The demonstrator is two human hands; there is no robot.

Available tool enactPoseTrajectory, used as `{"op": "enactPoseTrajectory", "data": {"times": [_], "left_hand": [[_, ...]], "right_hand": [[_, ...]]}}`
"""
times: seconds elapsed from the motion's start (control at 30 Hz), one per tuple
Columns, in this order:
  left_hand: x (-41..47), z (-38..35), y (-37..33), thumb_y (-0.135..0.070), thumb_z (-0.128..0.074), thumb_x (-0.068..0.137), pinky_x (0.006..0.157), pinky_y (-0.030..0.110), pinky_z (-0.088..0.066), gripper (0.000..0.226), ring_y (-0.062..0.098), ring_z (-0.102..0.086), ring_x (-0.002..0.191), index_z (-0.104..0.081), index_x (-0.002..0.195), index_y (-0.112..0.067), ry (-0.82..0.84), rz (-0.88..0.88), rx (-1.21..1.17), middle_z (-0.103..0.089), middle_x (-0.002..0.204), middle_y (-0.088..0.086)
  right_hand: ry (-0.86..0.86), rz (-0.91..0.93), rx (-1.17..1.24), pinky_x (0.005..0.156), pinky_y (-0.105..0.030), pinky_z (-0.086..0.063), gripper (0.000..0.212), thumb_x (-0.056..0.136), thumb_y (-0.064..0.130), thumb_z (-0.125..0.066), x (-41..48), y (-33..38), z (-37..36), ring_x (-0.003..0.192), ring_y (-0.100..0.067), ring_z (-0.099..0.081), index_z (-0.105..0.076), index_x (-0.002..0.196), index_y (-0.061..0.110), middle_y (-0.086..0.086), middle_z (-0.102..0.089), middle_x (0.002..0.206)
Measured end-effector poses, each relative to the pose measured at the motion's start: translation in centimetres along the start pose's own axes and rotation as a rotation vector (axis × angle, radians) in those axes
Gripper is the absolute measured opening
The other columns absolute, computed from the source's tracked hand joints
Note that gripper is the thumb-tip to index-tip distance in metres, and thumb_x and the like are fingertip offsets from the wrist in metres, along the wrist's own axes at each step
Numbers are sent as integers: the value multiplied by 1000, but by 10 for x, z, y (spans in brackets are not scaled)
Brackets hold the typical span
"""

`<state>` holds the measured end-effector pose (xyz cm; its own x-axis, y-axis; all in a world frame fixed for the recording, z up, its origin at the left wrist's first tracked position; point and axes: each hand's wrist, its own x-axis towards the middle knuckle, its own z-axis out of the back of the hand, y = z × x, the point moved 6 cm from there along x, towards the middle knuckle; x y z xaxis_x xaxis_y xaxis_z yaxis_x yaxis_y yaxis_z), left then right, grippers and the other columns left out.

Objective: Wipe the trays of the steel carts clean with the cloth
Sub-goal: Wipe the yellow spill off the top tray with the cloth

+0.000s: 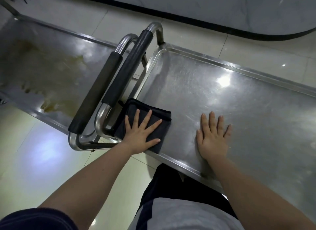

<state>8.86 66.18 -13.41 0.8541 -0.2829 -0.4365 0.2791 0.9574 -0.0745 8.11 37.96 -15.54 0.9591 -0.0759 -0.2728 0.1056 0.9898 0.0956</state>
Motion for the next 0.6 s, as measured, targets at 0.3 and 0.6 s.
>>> {"op": "enactPoseTrajectory", "data": {"times": [0.3,0.6], "left_hand": [[-8,-4,0,-85,-8,81,106,69,19,73,38,35,140,18,143,-59,-38,22,34,37,154,-11],[-7,-5,0,-87,3,76,107,71,14,75,38,35,140,22,142,-57,-37,26,47,40,153,-10]], "right_hand": [[46,39,14,114,-50,21,64,96,54,-7,-1,0,6,150,-30,10,-2,156,33,2,5,164],[54,-108,52,118,-53,7,60,100,51,-26,10,-92,23,150,-34,8,-5,155,38,6,1,164]]}}
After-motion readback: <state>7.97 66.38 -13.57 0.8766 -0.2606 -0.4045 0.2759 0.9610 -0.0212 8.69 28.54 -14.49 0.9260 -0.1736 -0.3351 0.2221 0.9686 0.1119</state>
